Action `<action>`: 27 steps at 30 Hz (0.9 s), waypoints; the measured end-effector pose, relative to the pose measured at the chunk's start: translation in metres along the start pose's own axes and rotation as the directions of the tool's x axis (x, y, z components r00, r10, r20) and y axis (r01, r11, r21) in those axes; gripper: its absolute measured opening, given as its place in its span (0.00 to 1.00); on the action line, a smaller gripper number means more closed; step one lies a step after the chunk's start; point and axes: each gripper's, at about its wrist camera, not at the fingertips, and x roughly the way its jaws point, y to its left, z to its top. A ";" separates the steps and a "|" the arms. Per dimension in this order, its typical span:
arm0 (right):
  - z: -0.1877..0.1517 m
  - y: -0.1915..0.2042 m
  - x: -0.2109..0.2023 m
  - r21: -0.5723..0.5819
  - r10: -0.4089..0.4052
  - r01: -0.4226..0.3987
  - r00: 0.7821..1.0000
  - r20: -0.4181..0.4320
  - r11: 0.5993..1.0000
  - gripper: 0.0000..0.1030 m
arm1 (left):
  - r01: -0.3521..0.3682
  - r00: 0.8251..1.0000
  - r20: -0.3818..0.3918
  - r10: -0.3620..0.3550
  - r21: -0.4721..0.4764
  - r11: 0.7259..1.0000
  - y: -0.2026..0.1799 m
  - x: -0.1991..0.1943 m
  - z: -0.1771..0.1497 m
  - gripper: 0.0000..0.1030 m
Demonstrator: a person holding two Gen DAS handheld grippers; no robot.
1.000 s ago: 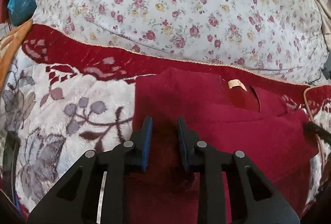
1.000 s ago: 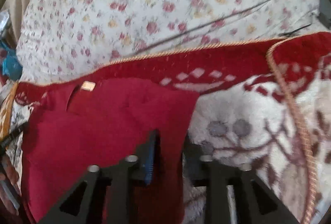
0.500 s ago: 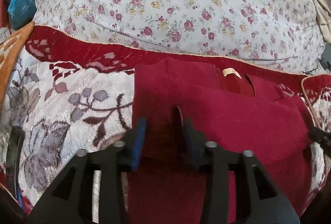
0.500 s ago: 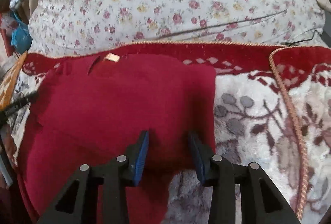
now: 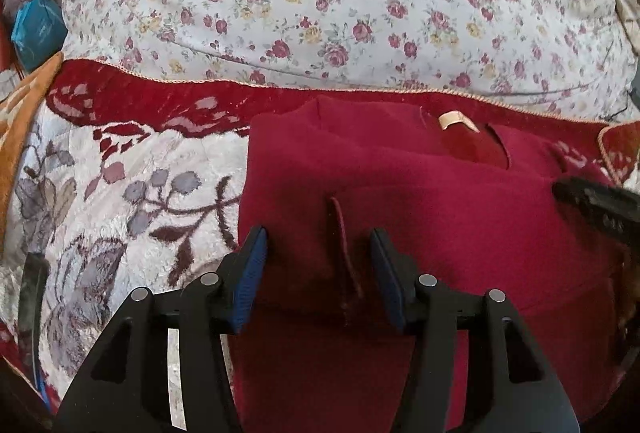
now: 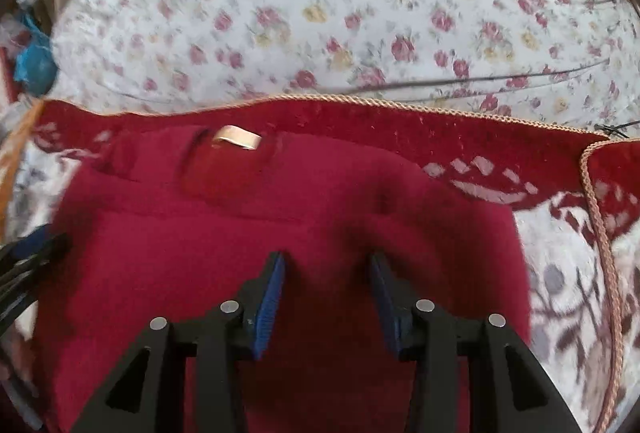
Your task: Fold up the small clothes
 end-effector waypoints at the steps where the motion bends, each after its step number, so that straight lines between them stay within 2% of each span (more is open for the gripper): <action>1: 0.004 0.000 0.005 -0.004 -0.014 0.014 1.000 0.026 1.000 0.41 | -0.003 1.000 -0.001 0.003 0.002 1.000 -0.001 0.002 0.000 0.51; 5: 0.014 -0.009 0.011 0.062 0.012 -0.013 1.000 0.010 0.998 0.41 | -0.004 1.000 -0.002 0.004 0.003 1.000 0.000 0.003 0.000 0.51; 7: 0.011 -0.010 0.001 0.049 0.017 -0.017 1.000 0.009 0.999 0.41 | -0.004 1.000 -0.003 0.004 0.001 1.000 -0.001 0.003 0.000 0.51; 13: -0.026 -0.027 -0.051 0.054 0.003 -0.006 0.999 0.050 0.999 0.43 | -0.007 1.000 0.001 0.007 0.000 1.000 -0.002 0.002 -0.001 0.51; 17: -0.058 -0.044 -0.051 0.072 -0.021 0.020 1.000 0.014 0.997 0.44 | -0.010 1.000 0.011 0.010 -0.001 1.000 -0.003 0.000 -0.004 0.51; 20: -0.062 -0.049 -0.056 0.086 -0.004 0.001 0.999 0.034 0.996 0.44 | -0.006 1.000 0.013 0.006 -0.003 1.000 -0.001 -0.006 -0.008 0.51; 24: -0.064 -0.054 -0.077 0.126 0.006 -0.013 0.998 0.056 0.992 0.44 | 0.036 0.999 0.007 -0.036 -0.011 0.999 0.006 -0.023 -0.019 0.51; 27: -0.074 -0.061 -0.083 0.156 -0.001 -0.005 0.999 0.042 0.988 0.45 | 0.063 0.998 -0.003 -0.063 -0.024 0.998 0.012 -0.037 -0.029 0.51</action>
